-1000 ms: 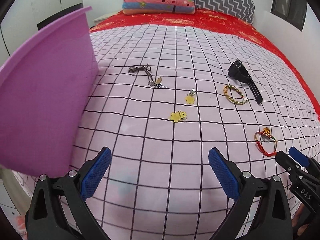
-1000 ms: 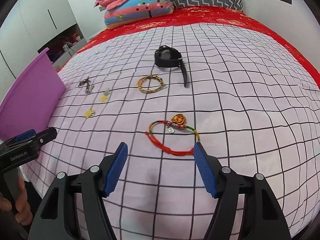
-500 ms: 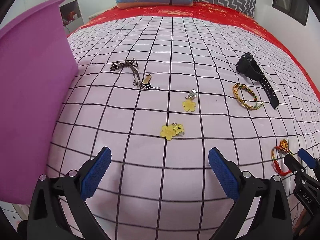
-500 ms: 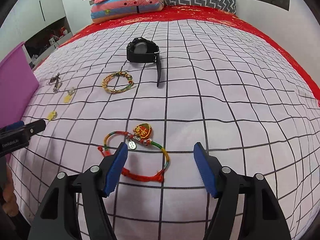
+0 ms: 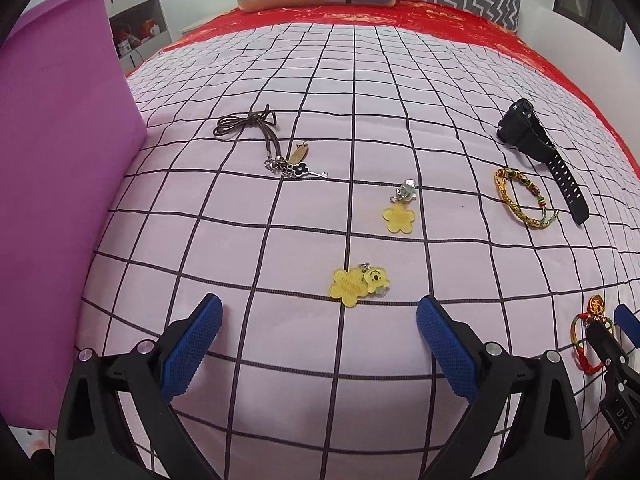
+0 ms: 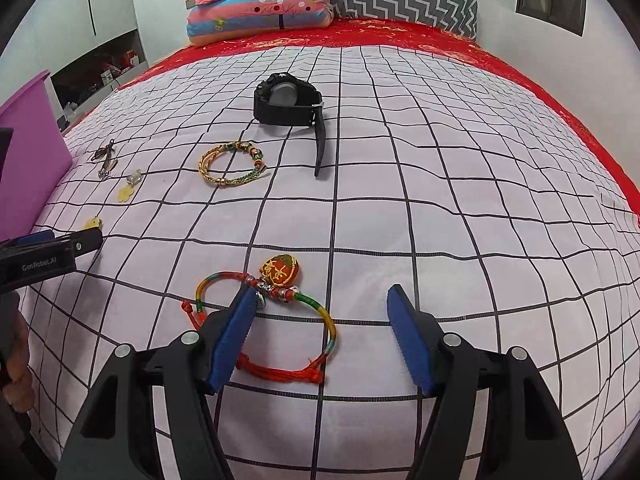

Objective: Organize jewelry
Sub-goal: 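Grasp the yellow flower charm with the left tool while the right tool grasps the red string bracelet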

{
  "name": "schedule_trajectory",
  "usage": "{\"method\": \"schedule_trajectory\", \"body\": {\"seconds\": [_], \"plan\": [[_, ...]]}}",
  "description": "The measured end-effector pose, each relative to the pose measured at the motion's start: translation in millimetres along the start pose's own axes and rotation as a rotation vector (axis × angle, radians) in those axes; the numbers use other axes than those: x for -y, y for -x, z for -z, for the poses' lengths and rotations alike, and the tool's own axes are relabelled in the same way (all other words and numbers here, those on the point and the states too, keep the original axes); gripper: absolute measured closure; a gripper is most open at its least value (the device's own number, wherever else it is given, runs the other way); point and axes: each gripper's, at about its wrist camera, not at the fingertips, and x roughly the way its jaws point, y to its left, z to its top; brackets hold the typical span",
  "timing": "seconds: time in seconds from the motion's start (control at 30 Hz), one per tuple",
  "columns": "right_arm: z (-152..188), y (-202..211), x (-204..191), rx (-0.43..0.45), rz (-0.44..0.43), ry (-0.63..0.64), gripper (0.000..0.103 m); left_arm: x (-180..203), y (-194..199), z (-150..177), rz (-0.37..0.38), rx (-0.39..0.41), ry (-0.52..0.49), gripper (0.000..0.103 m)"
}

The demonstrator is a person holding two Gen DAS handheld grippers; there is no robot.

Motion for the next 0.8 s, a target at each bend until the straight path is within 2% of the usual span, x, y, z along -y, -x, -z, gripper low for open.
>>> {"method": "schedule_trajectory", "body": {"seconds": [0.17,0.27,0.33,0.53,0.6,0.63,0.67,0.8], "plan": [[1,-2,-2,0.005,0.0,0.016,0.038,1,-5,-2,0.026,0.008,0.007,0.008],[0,-4,-5,0.009,0.002,0.033,0.04,6,-6,-4,0.031,0.023,-0.006,0.016],[0,-3,-7,0.014,-0.002,0.042,0.046,9,-5,-4,0.032,0.027,-0.012,0.022],[0,-3,-15,0.017,-0.01,0.081,0.068,19,0,-2,0.068,0.03,-0.018,0.052],[0,-3,-19,0.016,-0.011,0.096,0.08,22,2,-2,0.09,0.024,-0.025,0.071],[0,-3,-21,0.013,-0.013,0.105,0.085,23,2,-2,0.1,0.02,-0.026,0.078],[0,-3,-22,0.009,-0.016,0.11,0.097,22,3,-1,0.108,0.015,-0.025,0.088],[-1,-2,-20,0.003,-0.025,0.104,0.097,20,4,-1,0.121,0.007,-0.014,0.088]]}}
